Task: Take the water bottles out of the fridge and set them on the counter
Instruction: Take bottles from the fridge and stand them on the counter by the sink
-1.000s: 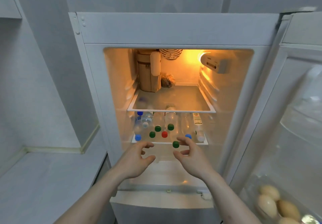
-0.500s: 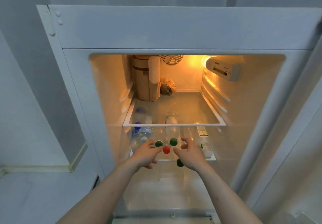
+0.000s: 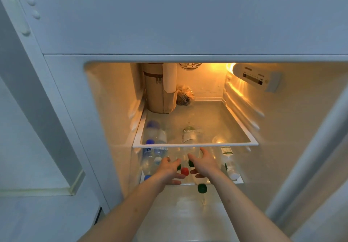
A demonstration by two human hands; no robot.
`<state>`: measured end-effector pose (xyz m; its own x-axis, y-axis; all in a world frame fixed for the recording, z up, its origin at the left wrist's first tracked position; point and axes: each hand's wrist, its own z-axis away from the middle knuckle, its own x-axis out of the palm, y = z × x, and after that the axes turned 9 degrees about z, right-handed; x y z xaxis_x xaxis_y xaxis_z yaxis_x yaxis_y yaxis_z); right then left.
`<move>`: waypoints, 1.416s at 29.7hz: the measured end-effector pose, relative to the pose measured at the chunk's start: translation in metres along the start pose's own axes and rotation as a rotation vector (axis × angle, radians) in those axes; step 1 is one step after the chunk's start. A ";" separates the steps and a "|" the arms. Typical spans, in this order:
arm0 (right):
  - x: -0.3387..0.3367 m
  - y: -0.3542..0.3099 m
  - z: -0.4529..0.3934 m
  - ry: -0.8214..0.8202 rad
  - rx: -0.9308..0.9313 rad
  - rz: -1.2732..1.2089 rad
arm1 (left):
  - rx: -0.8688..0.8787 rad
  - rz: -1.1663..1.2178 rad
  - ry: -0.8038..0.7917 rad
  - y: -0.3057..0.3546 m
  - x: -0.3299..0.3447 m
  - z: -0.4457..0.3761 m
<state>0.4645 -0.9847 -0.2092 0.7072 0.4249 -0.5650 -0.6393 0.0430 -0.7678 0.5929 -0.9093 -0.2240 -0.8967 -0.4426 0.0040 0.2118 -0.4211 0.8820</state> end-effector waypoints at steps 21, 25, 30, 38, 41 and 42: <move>-0.027 0.032 0.087 -0.172 0.051 -0.666 | 0.175 0.295 0.142 -0.017 -0.007 0.079; -0.042 0.039 0.118 -0.190 -0.006 -0.582 | 0.304 0.209 0.235 -0.026 -0.012 0.111; -0.056 0.052 0.160 -0.241 -0.025 -0.475 | 0.477 0.055 0.370 -0.040 -0.025 0.157; -0.061 0.078 0.204 -0.237 -0.115 -0.221 | 0.611 -0.474 0.538 -0.065 -0.030 0.236; -0.053 0.086 0.214 -0.219 -0.145 -0.087 | 0.544 -0.587 0.541 -0.089 -0.032 0.257; -0.049 0.087 0.218 -0.208 -0.171 -0.030 | 0.517 -0.628 0.534 -0.098 -0.035 0.262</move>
<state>0.3089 -0.8044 -0.1823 0.6365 0.6028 -0.4812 -0.5465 -0.0877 -0.8328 0.5021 -0.6455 -0.1869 -0.4666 -0.6103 -0.6401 -0.5561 -0.3603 0.7489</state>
